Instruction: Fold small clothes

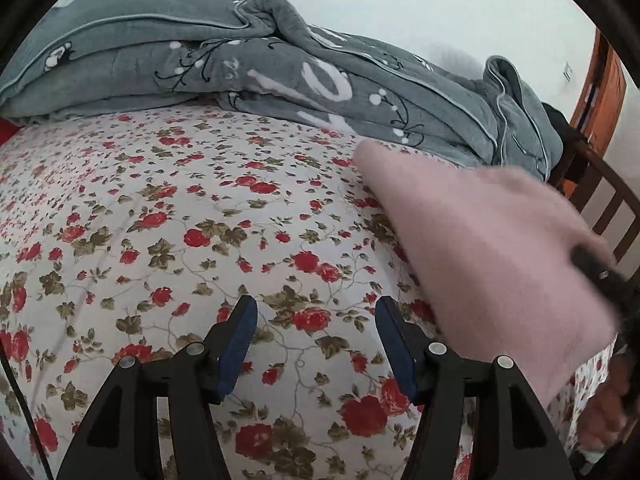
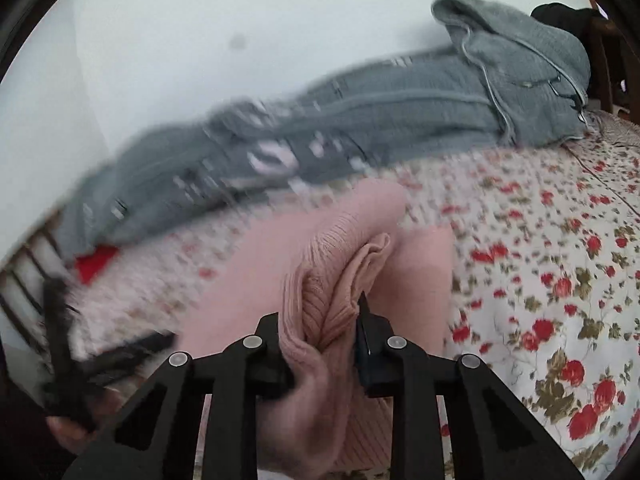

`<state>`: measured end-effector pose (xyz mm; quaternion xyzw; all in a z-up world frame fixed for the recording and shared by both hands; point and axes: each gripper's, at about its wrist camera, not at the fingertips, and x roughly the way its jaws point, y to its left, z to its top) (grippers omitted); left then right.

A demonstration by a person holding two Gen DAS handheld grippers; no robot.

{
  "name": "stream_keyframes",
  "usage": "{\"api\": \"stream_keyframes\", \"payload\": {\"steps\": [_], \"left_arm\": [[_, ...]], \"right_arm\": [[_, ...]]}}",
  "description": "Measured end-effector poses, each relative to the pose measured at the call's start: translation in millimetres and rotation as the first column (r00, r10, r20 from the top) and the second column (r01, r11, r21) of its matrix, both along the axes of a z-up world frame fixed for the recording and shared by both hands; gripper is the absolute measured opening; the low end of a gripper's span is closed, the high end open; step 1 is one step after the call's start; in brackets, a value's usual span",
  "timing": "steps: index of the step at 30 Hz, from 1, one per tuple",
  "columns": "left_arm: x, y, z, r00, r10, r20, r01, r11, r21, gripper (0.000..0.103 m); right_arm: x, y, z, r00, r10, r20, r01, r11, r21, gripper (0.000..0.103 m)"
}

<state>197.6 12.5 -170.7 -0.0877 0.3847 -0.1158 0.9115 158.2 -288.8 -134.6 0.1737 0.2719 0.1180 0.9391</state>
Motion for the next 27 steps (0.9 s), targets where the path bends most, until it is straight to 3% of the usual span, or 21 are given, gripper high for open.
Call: {"api": "stream_keyframes", "payload": {"steps": [3, 5, 6, 11, 15, 17, 18, 20, 23, 25, 27], "left_arm": [[-3, -5, 1, 1.0, -0.018, 0.012, 0.018, 1.0, 0.016, 0.059], [-3, -4, 0, 1.0, -0.022, 0.008, 0.022, 1.0, 0.009, 0.059], [-2, -3, -1, 1.0, -0.026, 0.002, 0.026, 1.0, -0.011, 0.059], [-1, 5, -3, 0.998, -0.058, -0.025, 0.053, 0.986, -0.156, 0.06], [0, 8, -7, 0.998, -0.061, -0.035, 0.051, 0.973, -0.223, 0.06], [-1, 9, -8, 0.997, -0.055, -0.047, 0.042, 0.969, -0.243, 0.06], [-3, 9, -7, 0.997, -0.055, -0.052, 0.04, 0.965, -0.26, 0.06], [-4, 4, -2, 0.996, -0.061, -0.064, 0.042, 0.963, -0.267, 0.06], [-3, -18, 12, 0.996, -0.067, -0.061, 0.053, 0.978, -0.203, 0.06], [-3, -38, 24, 0.995, -0.091, -0.031, 0.085, 0.984, -0.156, 0.06], [-3, -58, 35, 0.994, -0.112, -0.01, 0.11, 0.987, -0.113, 0.06]], "right_arm": [[1, -2, -10, 0.998, -0.048, -0.039, 0.046, 0.997, -0.056, 0.025], [19, -6, -30, 0.98, -0.092, -0.176, 0.082, 0.995, -0.061, 0.027], [21, -9, -33, 0.978, -0.093, -0.188, 0.087, 0.995, -0.039, 0.027], [8, -15, -13, 0.993, -0.081, -0.081, 0.082, 0.997, 0.001, 0.025], [26, -5, -35, 0.981, -0.102, -0.165, 0.085, 0.99, -0.111, 0.028], [21, -8, -27, 0.984, -0.098, -0.151, 0.084, 0.992, -0.098, 0.031], [19, -9, -24, 0.984, -0.103, -0.145, 0.087, 0.99, -0.113, 0.04], [12, -13, -16, 0.985, -0.14, -0.106, 0.125, 0.983, -0.132, 0.045], [3, -10, 3, 0.99, -0.141, 0.011, 0.141, 0.978, -0.152, 0.045], [-2, 5, 13, 0.987, -0.125, 0.101, 0.146, 0.959, -0.241, 0.045], [0, 17, 13, 0.989, -0.097, 0.114, 0.128, 0.943, -0.308, 0.045]]}}
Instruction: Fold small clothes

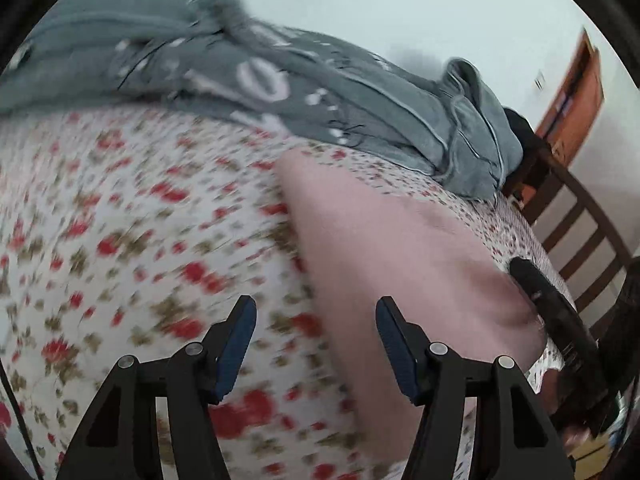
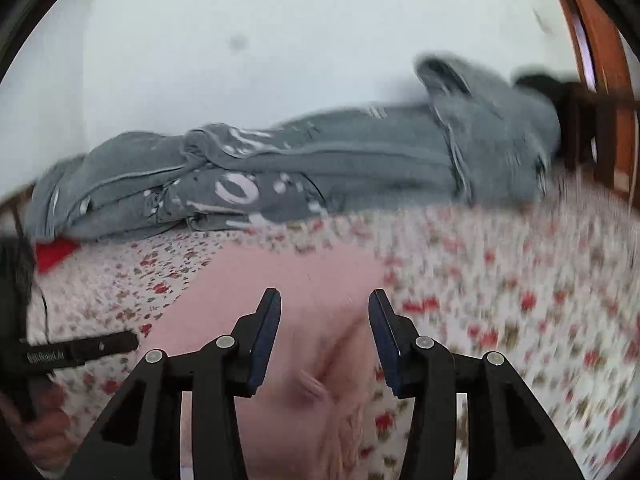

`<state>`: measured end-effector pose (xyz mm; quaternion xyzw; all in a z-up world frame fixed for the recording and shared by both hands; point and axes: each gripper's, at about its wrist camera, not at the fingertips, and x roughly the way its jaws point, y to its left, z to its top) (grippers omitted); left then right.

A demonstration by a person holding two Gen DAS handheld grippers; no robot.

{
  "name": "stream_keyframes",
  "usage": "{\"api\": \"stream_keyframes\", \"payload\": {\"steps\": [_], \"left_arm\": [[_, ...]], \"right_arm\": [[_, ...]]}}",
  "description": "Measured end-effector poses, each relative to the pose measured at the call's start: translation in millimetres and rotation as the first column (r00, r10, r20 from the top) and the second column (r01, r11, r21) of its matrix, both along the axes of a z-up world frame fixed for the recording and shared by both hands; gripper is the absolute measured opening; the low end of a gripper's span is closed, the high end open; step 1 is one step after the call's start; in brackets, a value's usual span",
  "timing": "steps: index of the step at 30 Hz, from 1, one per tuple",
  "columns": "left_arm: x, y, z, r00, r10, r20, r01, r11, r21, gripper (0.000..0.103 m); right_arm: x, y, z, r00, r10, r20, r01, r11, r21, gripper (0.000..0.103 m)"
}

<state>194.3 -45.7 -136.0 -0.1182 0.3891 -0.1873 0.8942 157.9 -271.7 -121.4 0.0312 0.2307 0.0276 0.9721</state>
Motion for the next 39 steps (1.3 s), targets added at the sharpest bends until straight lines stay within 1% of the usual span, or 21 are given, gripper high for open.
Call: {"api": "stream_keyframes", "payload": {"steps": [1, 2, 3, 4, 5, 6, 8, 9, 11, 15, 17, 18, 22, 25, 27, 30, 32, 35, 36, 37, 39], "left_arm": [[0, -7, 2, 1.0, -0.014, 0.007, 0.013, 1.0, 0.011, 0.06], [-2, -15, 2, 1.0, -0.029, 0.01, 0.028, 0.999, 0.027, 0.06], [-3, -20, 0, 0.999, -0.036, 0.006, 0.035, 0.998, 0.043, 0.061], [-3, -23, -3, 0.999, -0.041, 0.0, 0.041, 0.998, 0.053, 0.062], [-5, -25, -8, 0.999, -0.042, -0.006, 0.042, 0.997, 0.059, 0.063], [-7, -25, -12, 0.999, -0.033, -0.011, 0.034, 0.998, 0.057, 0.064], [-7, -23, -17, 0.999, -0.009, -0.036, 0.01, 0.999, 0.043, 0.068], [-6, -23, -18, 0.999, -0.012, -0.051, 0.014, 0.999, 0.032, 0.068], [-5, -25, -18, 0.998, -0.02, -0.064, 0.022, 0.999, 0.028, 0.068], [-8, -25, -17, 0.996, -0.048, -0.074, 0.051, 0.998, 0.039, 0.068], [-9, -25, -19, 0.996, -0.056, -0.072, 0.06, 0.997, 0.044, 0.068], [-11, -24, -21, 0.996, -0.06, -0.072, 0.063, 0.997, 0.04, 0.068], [-13, -21, -22, 0.994, -0.069, -0.084, 0.07, 0.997, 0.014, 0.068], [-13, -17, -15, 0.995, -0.065, -0.075, 0.064, 0.998, -0.007, 0.067], [-11, -17, -9, 0.994, -0.077, -0.074, 0.077, 0.997, -0.014, 0.065], [-3, -14, -3, 0.993, -0.078, -0.084, 0.076, 0.997, -0.028, 0.065], [4, -11, -1, 0.993, -0.079, -0.086, 0.075, 0.996, -0.048, 0.064], [14, -12, 3, 0.994, -0.065, -0.085, 0.061, 0.997, -0.046, 0.064], [18, -13, 4, 0.994, -0.063, -0.087, 0.059, 0.997, -0.045, 0.064], [21, -16, 4, 0.994, -0.067, -0.091, 0.063, 0.997, -0.043, 0.064], [26, -23, 2, 0.992, -0.068, -0.109, 0.065, 0.998, -0.024, 0.064]], "right_arm": [[4, 4, -5, 0.999, -0.014, -0.035, 0.013, 0.999, -0.039, 0.042], [9, 3, -16, 0.993, -0.058, -0.098, 0.05, 0.996, -0.079, 0.031], [12, 1, -23, 0.988, -0.072, -0.137, 0.062, 0.995, -0.081, 0.029], [14, -8, -33, 0.979, -0.079, -0.188, 0.072, 0.996, -0.044, 0.03], [11, -12, -36, 0.977, -0.079, -0.196, 0.076, 0.997, -0.024, 0.031], [8, -13, -36, 0.978, -0.075, -0.196, 0.071, 0.997, -0.028, 0.033], [2, -5, -37, 0.982, -0.065, -0.176, 0.043, 0.991, -0.127, 0.033], [2, -3, -39, 0.983, -0.067, -0.173, 0.043, 0.989, -0.141, 0.032], [0, -8, -40, 0.98, -0.065, -0.187, 0.045, 0.993, -0.107, 0.032], [4, -30, -37, 0.969, -0.007, -0.248, 0.02, 0.999, 0.049, 0.035], [6, -36, -39, 0.963, 0.02, -0.267, 0.007, 0.995, 0.098, 0.036], [6, -37, -40, 0.962, 0.029, -0.272, -0.001, 0.994, 0.106, 0.036], [2, -40, -40, 0.959, 0.067, -0.275, -0.035, 0.992, 0.117, 0.036], [-2, -42, -39, 0.961, 0.081, -0.266, -0.049, 0.991, 0.125, 0.037], [-7, -41, -35, 0.966, 0.084, -0.245, -0.06, 0.993, 0.104, 0.037], [-12, -40, -27, 0.974, 0.093, -0.209, -0.076, 0.993, 0.089, 0.037], [-15, -42, -22, 0.981, 0.097, -0.17, -0.08, 0.991, 0.104, 0.037], [-15, -43, -18, 0.987, 0.09, -0.132, -0.072, 0.988, 0.139, 0.037], [-12, -42, -19, 0.987, 0.085, -0.136, -0.067, 0.989, 0.135, 0.037], [-8, -38, -22, 0.984, 0.072, -0.164, -0.056, 0.993, 0.102, 0.037], [1, -32, -34, 0.966, 0.046, -0.253, -0.04, 0.999, 0.03, 0.033]]}}
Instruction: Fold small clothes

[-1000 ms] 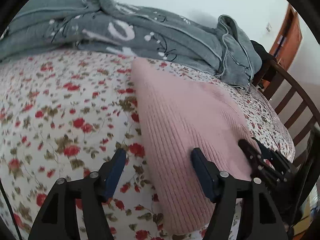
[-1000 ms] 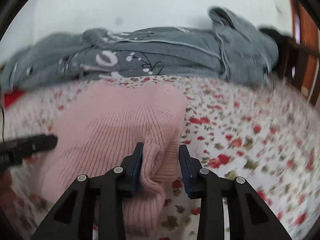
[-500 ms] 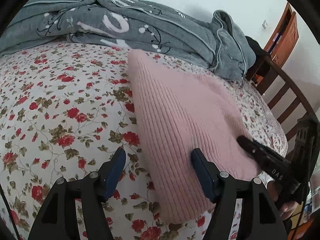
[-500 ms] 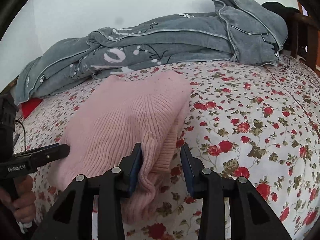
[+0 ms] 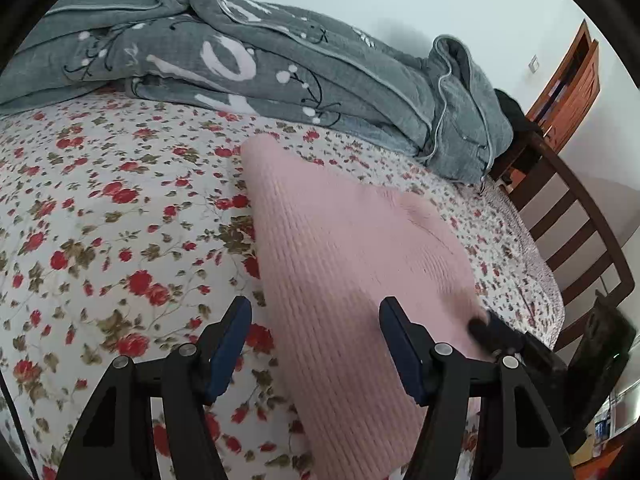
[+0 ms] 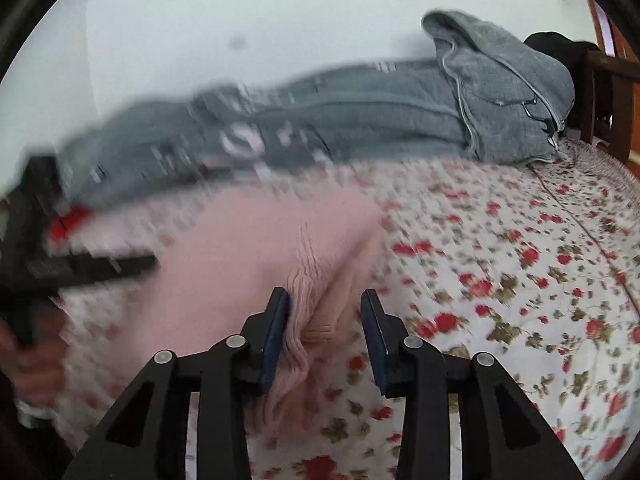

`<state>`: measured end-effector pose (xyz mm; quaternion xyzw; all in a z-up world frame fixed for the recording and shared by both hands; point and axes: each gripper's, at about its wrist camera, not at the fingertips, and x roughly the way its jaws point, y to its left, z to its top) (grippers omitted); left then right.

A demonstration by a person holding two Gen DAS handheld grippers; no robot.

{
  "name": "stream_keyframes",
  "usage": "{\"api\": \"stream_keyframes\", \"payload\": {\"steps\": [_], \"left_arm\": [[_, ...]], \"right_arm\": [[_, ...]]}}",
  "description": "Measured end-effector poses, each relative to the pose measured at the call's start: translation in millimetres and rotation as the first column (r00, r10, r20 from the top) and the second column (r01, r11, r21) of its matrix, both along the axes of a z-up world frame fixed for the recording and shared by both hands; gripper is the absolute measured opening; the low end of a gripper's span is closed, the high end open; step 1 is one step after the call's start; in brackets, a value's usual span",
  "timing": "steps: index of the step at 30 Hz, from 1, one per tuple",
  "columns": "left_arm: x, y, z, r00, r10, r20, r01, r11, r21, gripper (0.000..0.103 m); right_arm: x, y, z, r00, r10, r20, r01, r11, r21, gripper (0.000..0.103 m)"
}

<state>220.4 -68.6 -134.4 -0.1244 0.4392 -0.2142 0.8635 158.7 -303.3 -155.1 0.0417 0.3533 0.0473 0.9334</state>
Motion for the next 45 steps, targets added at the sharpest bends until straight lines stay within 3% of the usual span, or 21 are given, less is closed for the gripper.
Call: {"api": "stream_keyframes", "payload": {"steps": [5, 9, 10, 12, 16, 21, 24, 26, 30, 32, 34, 36, 38, 40, 45], "left_arm": [[1, -2, 0, 1.0, 0.009, 0.028, -0.009, 1.0, 0.011, 0.064], [12, 1, -2, 1.0, -0.003, -0.002, 0.003, 1.0, -0.013, 0.064], [16, 2, -3, 1.0, -0.004, -0.011, 0.004, 1.0, -0.021, 0.064], [24, 4, -2, 1.0, -0.006, -0.022, 0.005, 0.999, -0.045, 0.064], [39, 6, -9, 0.997, -0.037, -0.074, 0.03, 0.996, -0.083, 0.064], [52, 8, -35, 0.988, -0.083, -0.132, 0.067, 0.99, -0.123, 0.066], [58, 9, -49, 0.982, -0.111, -0.153, 0.081, 0.978, -0.191, 0.067], [57, 11, -55, 0.983, -0.118, -0.139, 0.086, 0.971, -0.222, 0.067], [54, 7, -54, 0.987, -0.116, -0.108, 0.092, 0.974, -0.207, 0.065], [54, 7, -53, 0.987, -0.116, -0.108, 0.09, 0.972, -0.218, 0.058], [51, 7, -50, 0.993, -0.085, -0.081, 0.065, 0.973, -0.223, 0.046], [47, 3, -43, 0.997, -0.075, -0.037, 0.067, 0.98, -0.186, 0.041], [41, 2, -32, 0.998, -0.068, 0.012, 0.069, 0.985, -0.159, 0.038], [36, 14, -20, 0.998, -0.044, 0.051, 0.053, 0.981, -0.188, 0.037], [31, 60, 5, 0.993, 0.042, 0.108, -0.018, 0.976, -0.216, 0.036]], "right_arm": [[-10, -9, 5, 0.998, 0.059, -0.015, -0.058, 0.997, 0.049, 0.026], [-16, -16, 13, 0.996, 0.082, 0.042, -0.086, 0.992, 0.09, 0.027], [-16, -18, 18, 0.994, 0.082, 0.067, -0.089, 0.99, 0.11, 0.03], [-8, -21, 24, 0.995, 0.061, 0.075, -0.07, 0.989, 0.127, 0.05], [31, -24, 25, 0.999, 0.031, -0.014, -0.028, 0.986, 0.166, 0.052], [71, -26, -7, 0.983, 0.062, -0.174, -0.022, 0.975, 0.223, 0.071], [76, -34, -25, 0.974, 0.078, -0.215, -0.004, 0.946, 0.325, 0.073], [76, -34, -26, 0.974, 0.086, -0.212, -0.01, 0.942, 0.336, 0.073], [78, -24, -28, 0.977, 0.096, -0.192, -0.031, 0.947, 0.319, 0.074], [81, -23, -30, 0.975, 0.11, -0.193, -0.036, 0.937, 0.347, 0.07], [81, -26, -31, 0.975, 0.13, -0.183, -0.044, 0.909, 0.415, 0.056], [77, -26, -26, 0.98, 0.112, -0.164, -0.034, 0.908, 0.417, 0.046], [70, -19, -16, 0.988, 0.087, -0.126, -0.03, 0.919, 0.393, 0.042], [64, -8, -2, 0.994, 0.082, -0.074, -0.048, 0.924, 0.38, 0.04], [72, 29, 11, 0.988, 0.145, -0.051, -0.109, 0.892, 0.44, 0.039]]}}
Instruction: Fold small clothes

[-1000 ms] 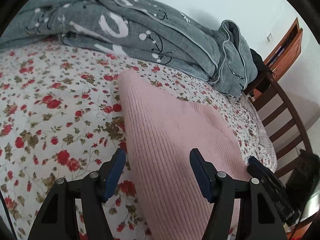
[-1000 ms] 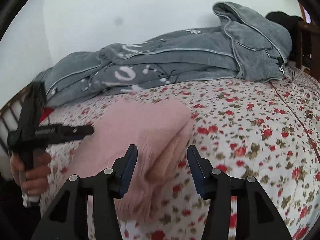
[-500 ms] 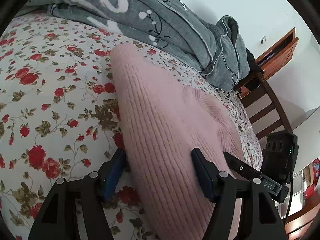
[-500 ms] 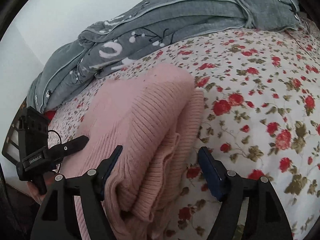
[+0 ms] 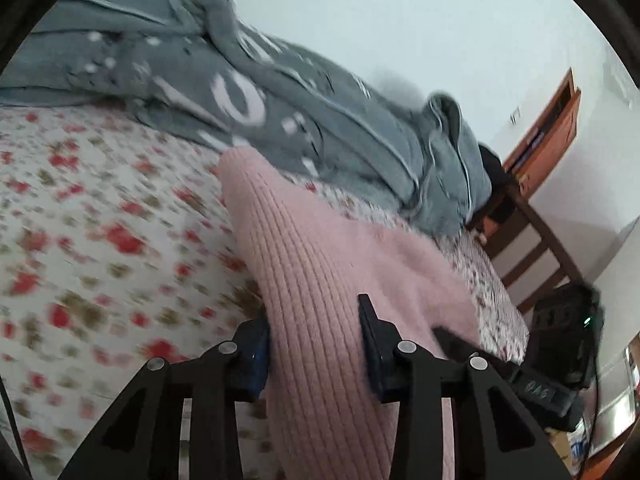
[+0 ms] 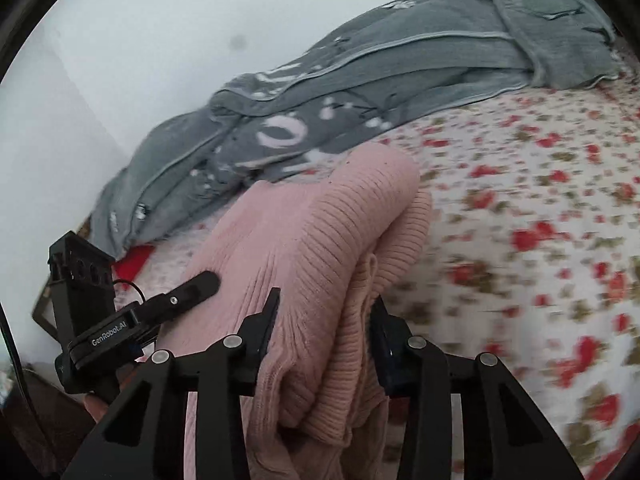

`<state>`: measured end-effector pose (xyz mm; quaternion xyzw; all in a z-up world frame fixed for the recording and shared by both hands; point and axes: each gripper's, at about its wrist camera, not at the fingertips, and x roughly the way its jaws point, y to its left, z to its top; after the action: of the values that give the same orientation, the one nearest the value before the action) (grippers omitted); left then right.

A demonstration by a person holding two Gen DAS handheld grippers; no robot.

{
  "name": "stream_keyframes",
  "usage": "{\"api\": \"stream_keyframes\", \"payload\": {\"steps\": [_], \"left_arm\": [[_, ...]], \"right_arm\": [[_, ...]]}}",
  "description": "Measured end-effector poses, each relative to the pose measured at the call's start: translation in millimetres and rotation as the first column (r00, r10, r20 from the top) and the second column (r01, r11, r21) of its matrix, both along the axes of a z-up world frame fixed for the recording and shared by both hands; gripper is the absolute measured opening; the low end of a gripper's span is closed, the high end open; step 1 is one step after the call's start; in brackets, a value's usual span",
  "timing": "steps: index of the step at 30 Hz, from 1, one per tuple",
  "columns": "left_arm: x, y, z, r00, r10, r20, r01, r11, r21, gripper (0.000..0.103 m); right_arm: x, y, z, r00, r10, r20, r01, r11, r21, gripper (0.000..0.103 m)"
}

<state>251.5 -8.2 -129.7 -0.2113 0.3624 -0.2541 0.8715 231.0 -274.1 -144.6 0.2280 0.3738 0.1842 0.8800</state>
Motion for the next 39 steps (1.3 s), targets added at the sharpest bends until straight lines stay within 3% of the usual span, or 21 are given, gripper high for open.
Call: {"api": "stream_keyframes", "payload": {"steps": [5, 8, 9, 10, 16, 20, 22, 24, 28, 32, 39], "left_arm": [[5, 41, 3, 0.996, 0.09, 0.006, -0.091, 0.995, 0.039, 0.037], [18, 49, -20, 0.991, 0.104, -0.087, -0.098, 0.992, 0.076, 0.038], [23, 46, -32, 0.984, 0.119, -0.13, -0.103, 0.987, 0.121, 0.04], [24, 44, -37, 0.983, 0.127, -0.136, -0.107, 0.984, 0.144, 0.043], [15, 38, -17, 0.984, 0.17, -0.053, -0.157, 0.967, 0.199, 0.043], [-3, 35, 8, 0.983, 0.162, 0.081, -0.175, 0.967, 0.185, 0.045], [-10, 28, 14, 0.984, 0.123, 0.13, -0.147, 0.97, 0.194, 0.048], [-12, 19, 9, 0.983, 0.12, 0.141, -0.152, 0.958, 0.243, 0.048], [-4, 12, -18, 0.988, 0.133, 0.073, -0.149, 0.937, 0.316, 0.047], [-13, 6, -16, 0.987, 0.118, 0.113, -0.152, 0.913, 0.378, 0.048], [-38, 22, -9, 0.99, 0.07, 0.123, -0.108, 0.935, 0.338, 0.051]], "right_arm": [[18, 57, 8, 0.997, 0.067, 0.038, -0.063, 0.994, -0.089, 0.039], [24, 77, -20, 0.997, 0.072, 0.001, -0.071, 0.983, -0.167, 0.04], [24, 80, -28, 0.998, 0.062, -0.01, -0.062, 0.977, -0.204, 0.041], [19, 80, -31, 0.999, 0.048, 0.02, -0.042, 0.976, -0.213, 0.041], [3, 77, -7, 0.995, 0.045, 0.086, -0.02, 0.959, -0.282, 0.043], [-33, 73, 29, 0.949, 0.036, 0.313, 0.082, 0.931, -0.356, 0.041], [-43, 73, 36, 0.933, 0.067, 0.352, 0.069, 0.93, -0.36, 0.042], [-45, 77, 31, 0.934, 0.105, 0.341, 0.037, 0.922, -0.386, 0.042], [-19, 95, -10, 0.976, 0.135, 0.17, -0.033, 0.866, -0.5, 0.039], [-17, 91, -7, 0.977, 0.127, 0.17, -0.034, 0.884, -0.466, 0.039], [-31, 75, 7, 0.967, 0.135, 0.215, -0.038, 0.915, -0.401, 0.04]]}}
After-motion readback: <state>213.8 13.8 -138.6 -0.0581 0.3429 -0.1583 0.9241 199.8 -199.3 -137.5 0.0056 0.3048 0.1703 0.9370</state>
